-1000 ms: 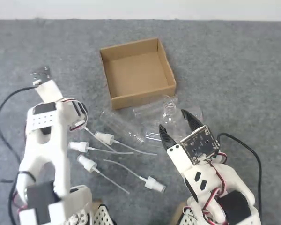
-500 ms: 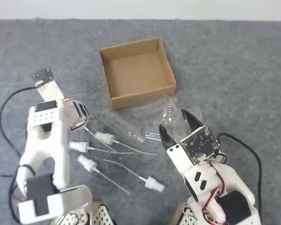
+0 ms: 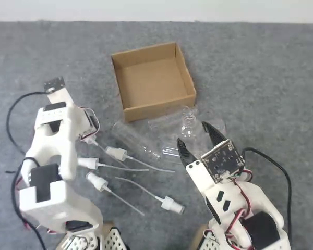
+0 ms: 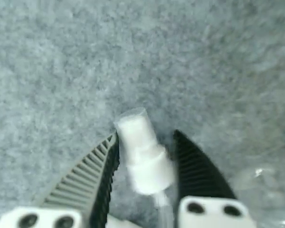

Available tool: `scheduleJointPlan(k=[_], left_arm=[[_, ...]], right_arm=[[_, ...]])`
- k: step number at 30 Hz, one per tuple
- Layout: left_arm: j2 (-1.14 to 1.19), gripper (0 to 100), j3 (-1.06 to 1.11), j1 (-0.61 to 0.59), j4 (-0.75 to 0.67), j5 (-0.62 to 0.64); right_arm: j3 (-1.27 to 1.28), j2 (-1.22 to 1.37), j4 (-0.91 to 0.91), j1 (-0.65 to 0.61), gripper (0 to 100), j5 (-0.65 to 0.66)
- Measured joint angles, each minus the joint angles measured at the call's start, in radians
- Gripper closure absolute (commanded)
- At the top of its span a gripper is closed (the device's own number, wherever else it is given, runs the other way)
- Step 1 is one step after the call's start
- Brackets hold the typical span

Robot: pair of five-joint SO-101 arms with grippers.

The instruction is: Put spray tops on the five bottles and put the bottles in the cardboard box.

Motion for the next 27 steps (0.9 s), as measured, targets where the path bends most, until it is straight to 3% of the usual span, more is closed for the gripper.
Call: scheduleJointPlan(k=[13, 27], left_arm=[[0.012, 97, -0.046, 0.000, 0.028, -0.002], [0.012, 97, -0.428, 0.000, 0.358, -0.002]], right_arm=[[0.000, 0.000, 0.000, 0.000, 92.7, 0.000], [0.011, 0.000, 0.000, 0.000, 92.8, 0.000]])
